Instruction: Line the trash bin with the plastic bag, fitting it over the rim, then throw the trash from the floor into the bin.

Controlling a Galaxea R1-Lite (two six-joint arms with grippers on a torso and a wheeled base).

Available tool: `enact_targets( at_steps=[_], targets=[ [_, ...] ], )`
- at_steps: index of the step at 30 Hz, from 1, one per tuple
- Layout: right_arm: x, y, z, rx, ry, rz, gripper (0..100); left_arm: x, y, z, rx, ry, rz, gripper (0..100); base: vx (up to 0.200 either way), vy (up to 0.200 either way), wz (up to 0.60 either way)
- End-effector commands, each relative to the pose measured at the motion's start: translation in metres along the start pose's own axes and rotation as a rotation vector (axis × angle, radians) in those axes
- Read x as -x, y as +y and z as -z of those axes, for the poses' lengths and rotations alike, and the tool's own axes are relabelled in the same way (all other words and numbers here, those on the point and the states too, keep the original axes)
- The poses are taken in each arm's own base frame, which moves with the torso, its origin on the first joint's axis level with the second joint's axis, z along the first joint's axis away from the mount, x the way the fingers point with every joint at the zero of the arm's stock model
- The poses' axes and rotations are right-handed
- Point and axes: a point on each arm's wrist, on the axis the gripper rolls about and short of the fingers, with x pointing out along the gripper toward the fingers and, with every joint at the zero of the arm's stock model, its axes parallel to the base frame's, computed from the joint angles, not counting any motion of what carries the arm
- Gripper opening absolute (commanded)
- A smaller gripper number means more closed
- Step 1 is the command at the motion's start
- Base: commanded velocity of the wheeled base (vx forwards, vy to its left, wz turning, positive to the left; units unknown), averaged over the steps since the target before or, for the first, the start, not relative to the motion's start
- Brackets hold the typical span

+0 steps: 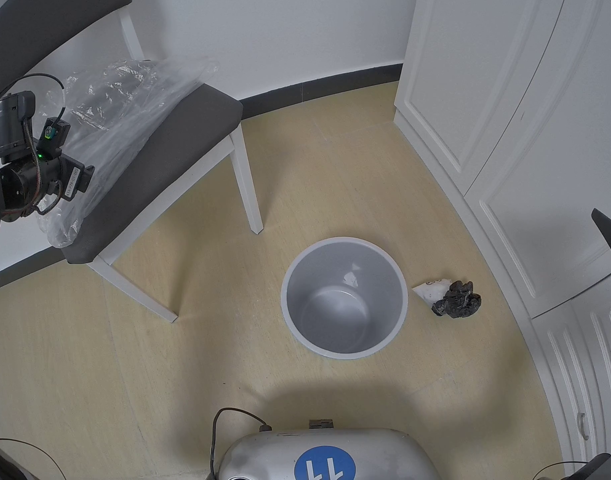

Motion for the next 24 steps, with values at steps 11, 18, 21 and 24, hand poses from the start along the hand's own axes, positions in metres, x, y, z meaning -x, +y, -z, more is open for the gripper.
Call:
enact_targets(
  at_steps=[11,18,21,24],
  targets=[
    [-0.001,-0.001,0.001,0.001,0.006,0.009,100,-0.005,-0.006,0.004,-0.006,0.014,0.023,100,0.0,0.0,0.0],
    [-0.001,-0.001,0.001,0.001,0.006,0.01,100,-0.001,-0.02,0.009,-0.025,0.03,0.06,100,0.0,0.0,0.0],
    [-0.001,-0.001,0.001,0.001,0.004,0.012,100,-0.004,-0.024,0.012,-0.029,0.044,0.068,100,0.0,0.0,0.0],
    [-0.001,-0.003,0.001,0.002,0.002,0.02,100,-0.006,-0.026,0.013,-0.031,0.05,0.072,100,0.0,0.0,0.0]
  ],
)
